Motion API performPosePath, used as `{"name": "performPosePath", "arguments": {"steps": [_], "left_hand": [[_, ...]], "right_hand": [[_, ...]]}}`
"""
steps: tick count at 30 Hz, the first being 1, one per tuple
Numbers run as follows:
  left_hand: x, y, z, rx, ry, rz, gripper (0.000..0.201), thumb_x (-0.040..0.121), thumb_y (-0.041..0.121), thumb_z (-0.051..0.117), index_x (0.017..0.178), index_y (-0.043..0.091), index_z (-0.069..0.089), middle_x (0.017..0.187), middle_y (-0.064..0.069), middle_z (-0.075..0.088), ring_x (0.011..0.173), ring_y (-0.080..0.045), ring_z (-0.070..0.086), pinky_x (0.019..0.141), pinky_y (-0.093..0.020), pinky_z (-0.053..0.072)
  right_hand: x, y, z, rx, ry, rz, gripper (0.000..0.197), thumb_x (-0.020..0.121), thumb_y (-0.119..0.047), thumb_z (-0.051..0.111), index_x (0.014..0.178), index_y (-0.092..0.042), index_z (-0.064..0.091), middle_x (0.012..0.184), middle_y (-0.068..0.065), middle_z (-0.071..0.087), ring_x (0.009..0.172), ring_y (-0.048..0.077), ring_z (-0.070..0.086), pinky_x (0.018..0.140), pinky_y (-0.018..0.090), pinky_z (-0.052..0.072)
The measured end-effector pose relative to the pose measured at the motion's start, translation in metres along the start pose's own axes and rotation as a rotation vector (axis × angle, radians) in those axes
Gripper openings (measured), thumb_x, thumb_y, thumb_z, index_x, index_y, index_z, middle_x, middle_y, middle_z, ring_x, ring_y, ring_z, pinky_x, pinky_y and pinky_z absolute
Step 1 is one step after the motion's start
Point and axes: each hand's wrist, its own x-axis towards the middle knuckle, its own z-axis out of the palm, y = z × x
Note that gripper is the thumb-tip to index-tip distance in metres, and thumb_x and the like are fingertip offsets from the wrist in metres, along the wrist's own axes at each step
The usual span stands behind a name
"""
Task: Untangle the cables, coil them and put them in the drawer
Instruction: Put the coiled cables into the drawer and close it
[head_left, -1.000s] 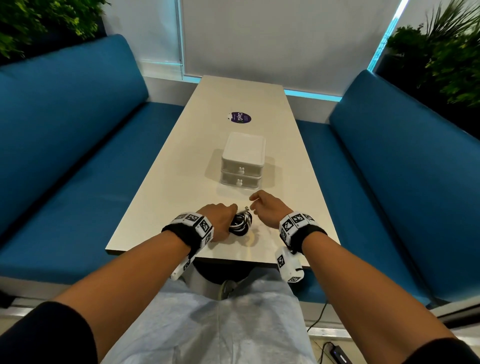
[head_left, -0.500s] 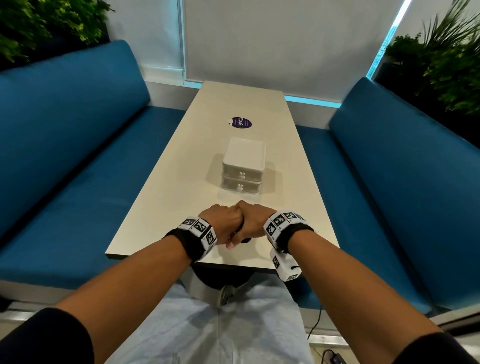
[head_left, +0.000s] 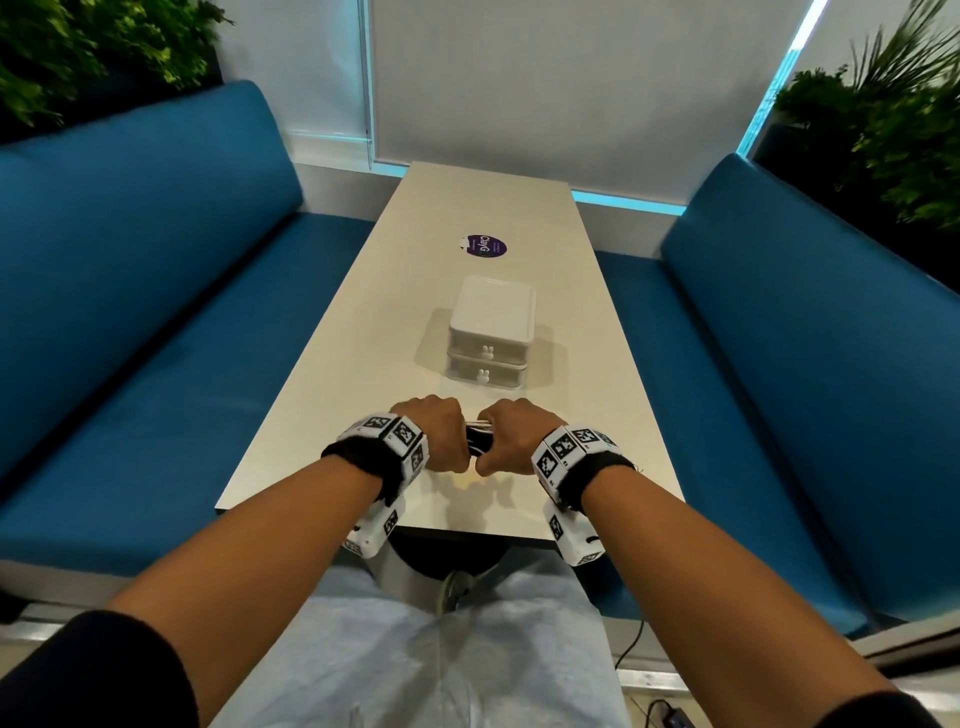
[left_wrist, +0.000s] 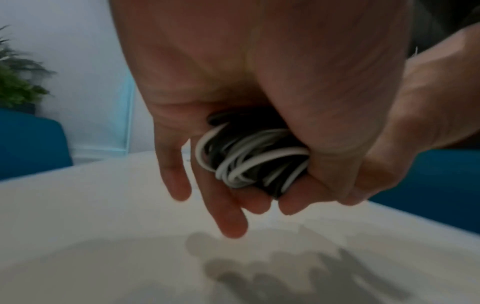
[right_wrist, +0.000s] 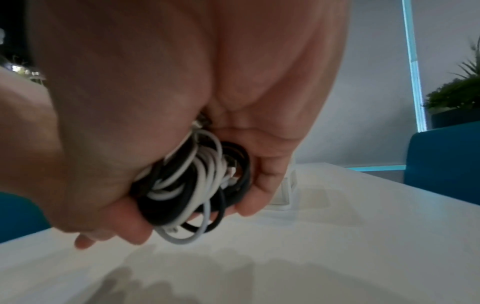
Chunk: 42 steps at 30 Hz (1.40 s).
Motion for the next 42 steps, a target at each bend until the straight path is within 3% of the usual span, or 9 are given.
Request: {"name": "performPosePath", "arguments": {"steps": [3,8,12,16,19,26,29,35,42], "left_hand": [[0.001,-0.003,0.007,-0.1,-0.055,0.038,0.022,0.069,0.028,0.068,0.09,0.023,0.067,0.078,0.001,0.067,0.07,-0.021,0.066,0.058,-0.024,0.047],[-0.001,-0.004,0.013,-0.123,-0.023,0.105,0.022,0.074,0.026,0.07,0.096,0.024,0.066,0.083,-0.001,0.068,0.073,-0.022,0.065,0.062,-0.027,0.049],[0.001,-0.007,0.008,0.134,0.091,0.136,0.011,0.083,0.025,0.061,0.094,0.021,0.063,0.079,0.002,0.062,0.065,-0.02,0.058,0.059,-0.029,0.045],[0.0,-0.01,0.006,0.335,0.163,0.223,0.018,0.086,0.031,0.057,0.099,0.019,0.058,0.078,0.0,0.061,0.063,-0.022,0.054,0.06,-0.03,0.042],[-0.002,-0.007,0.006,0.365,0.174,0.264,0.028,0.086,0.038,0.059,0.104,0.016,0.057,0.072,0.002,0.055,0.062,-0.024,0.054,0.06,-0.03,0.042],[-0.001,-0.011,0.007,0.366,0.244,0.277,0.035,0.088,0.028,0.058,0.118,0.012,0.05,0.097,-0.005,0.067,0.082,-0.03,0.065,0.063,-0.033,0.039],[-0.001,-0.012,0.017,0.317,0.272,0.253,0.026,0.088,0.018,0.055,0.112,0.013,0.048,0.101,-0.005,0.065,0.086,-0.031,0.065,0.062,-0.034,0.037],[0.006,-0.013,0.013,0.231,0.365,0.245,0.025,0.085,0.015,0.059,0.107,0.011,0.05,0.099,-0.007,0.063,0.086,-0.031,0.062,0.06,-0.035,0.038],[0.007,-0.011,0.003,0.203,0.271,0.218,0.016,0.088,0.013,0.051,0.104,0.012,0.051,0.096,-0.01,0.063,0.08,-0.034,0.059,0.062,-0.034,0.035]], "right_hand": [[-0.007,-0.002,0.0,-0.105,0.048,-0.041,0.03,0.065,-0.038,0.076,0.088,-0.028,0.059,0.079,-0.002,0.058,0.069,0.021,0.06,0.057,0.027,0.044],[-0.007,-0.005,0.006,-0.111,0.077,-0.09,0.039,0.066,-0.041,0.076,0.101,-0.029,0.064,0.088,0.002,0.064,0.073,0.023,0.062,0.062,0.03,0.05],[-0.004,-0.007,0.006,-0.087,0.089,-0.099,0.046,0.069,-0.046,0.076,0.106,-0.026,0.058,0.093,-0.001,0.066,0.08,0.022,0.063,0.064,0.03,0.047],[-0.004,-0.011,-0.013,0.036,-0.126,-0.1,0.062,0.058,-0.072,0.074,0.095,-0.026,0.058,0.081,-0.009,0.068,0.079,0.015,0.064,0.073,0.032,0.053],[0.002,-0.013,-0.021,-0.078,-0.099,-0.076,0.064,0.047,-0.08,0.071,0.079,-0.025,0.066,0.064,-0.007,0.069,0.065,0.014,0.067,0.067,0.031,0.058],[0.003,-0.017,-0.015,0.136,-0.129,-0.075,0.04,0.063,-0.044,0.084,0.091,-0.026,0.061,0.069,-0.005,0.07,0.066,0.012,0.067,0.057,0.024,0.045],[0.008,-0.02,-0.011,0.072,-0.117,-0.013,0.024,0.063,-0.031,0.08,0.077,-0.016,0.068,0.062,-0.001,0.071,0.06,0.015,0.067,0.056,0.024,0.05],[0.013,-0.023,-0.022,-0.039,-0.057,-0.007,0.032,0.059,-0.042,0.083,0.068,-0.017,0.064,0.048,-0.004,0.065,0.06,0.013,0.069,0.061,0.03,0.057],[0.007,-0.023,-0.015,-0.164,0.102,-0.006,0.005,0.075,-0.017,0.06,0.076,-0.017,0.056,0.064,0.001,0.058,0.058,0.022,0.062,0.059,0.03,0.056]]}}
